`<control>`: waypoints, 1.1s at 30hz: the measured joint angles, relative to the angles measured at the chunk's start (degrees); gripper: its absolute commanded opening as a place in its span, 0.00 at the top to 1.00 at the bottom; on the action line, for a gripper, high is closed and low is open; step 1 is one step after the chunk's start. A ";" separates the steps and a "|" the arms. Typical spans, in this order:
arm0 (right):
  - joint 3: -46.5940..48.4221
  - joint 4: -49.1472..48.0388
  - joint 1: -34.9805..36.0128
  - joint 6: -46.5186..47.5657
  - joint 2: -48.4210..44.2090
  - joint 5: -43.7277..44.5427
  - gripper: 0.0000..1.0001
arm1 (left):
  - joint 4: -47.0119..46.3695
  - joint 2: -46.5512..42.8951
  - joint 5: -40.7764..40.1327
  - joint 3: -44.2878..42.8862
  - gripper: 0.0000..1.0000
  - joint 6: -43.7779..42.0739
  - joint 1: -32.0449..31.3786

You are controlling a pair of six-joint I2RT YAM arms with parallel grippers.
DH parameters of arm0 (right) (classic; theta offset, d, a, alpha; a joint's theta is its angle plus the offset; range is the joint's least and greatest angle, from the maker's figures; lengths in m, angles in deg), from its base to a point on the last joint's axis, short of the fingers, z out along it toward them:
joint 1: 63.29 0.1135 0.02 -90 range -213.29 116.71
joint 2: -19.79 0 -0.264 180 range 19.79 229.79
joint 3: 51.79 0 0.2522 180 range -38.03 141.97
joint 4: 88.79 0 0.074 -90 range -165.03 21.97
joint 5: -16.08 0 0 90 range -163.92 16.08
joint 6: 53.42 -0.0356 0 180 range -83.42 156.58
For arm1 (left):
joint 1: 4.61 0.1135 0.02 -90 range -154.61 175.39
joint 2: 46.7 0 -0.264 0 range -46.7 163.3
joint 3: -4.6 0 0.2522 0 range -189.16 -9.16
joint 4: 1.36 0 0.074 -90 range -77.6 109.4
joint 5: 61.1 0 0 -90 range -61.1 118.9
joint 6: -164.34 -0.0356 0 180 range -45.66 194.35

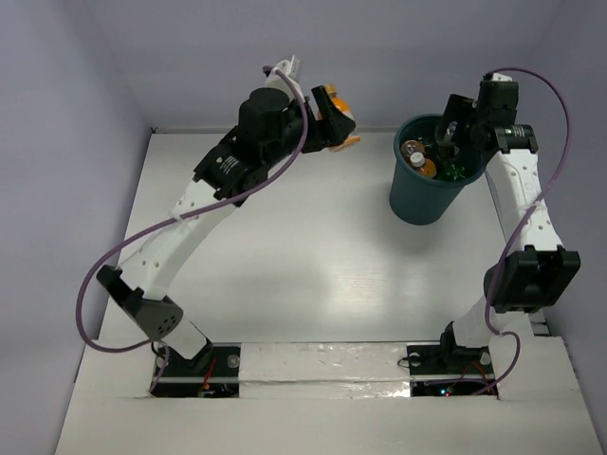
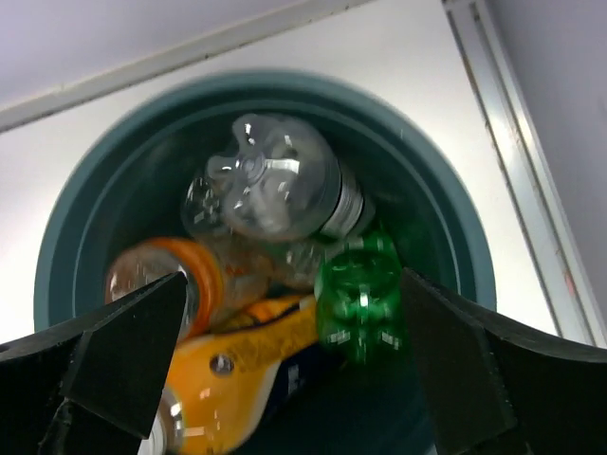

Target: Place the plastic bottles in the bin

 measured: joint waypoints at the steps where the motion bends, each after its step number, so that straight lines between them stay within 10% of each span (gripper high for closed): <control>1: -1.22 0.07 0.00 -0.15 -1.11 -0.31 0.00 | 0.35 1.66 -0.24 -2.38 0.62 -0.28 -0.44; 5: -4.74 -0.63 0.00 -2.05 -6.80 -1.29 0.31 | 1.25 9.44 -1.25 -12.63 0.63 -1.33 -2.45; 6: -6.21 -1.14 0.00 -2.78 -9.49 -1.29 0.67 | 1.18 11.39 -1.42 -15.06 0.64 -1.44 -2.84; 9: -10.21 -3.78 0.02 -6.03 -18.99 -1.25 1.00 | 0.63 17.38 -1.79 -22.36 0.65 -1.64 -4.48; 19: -17.11 -10.21 0.02 -17.40 -45.20 -5.14 0.97 | -14.16 33.40 -1.73 -32.41 0.66 1.86 -9.35; 33: -26.77 -7.72 1.77 -23.78 -54.05 -12.94 0.91 | -30.77 52.41 -2.54 -38.53 0.54 7.56 -12.92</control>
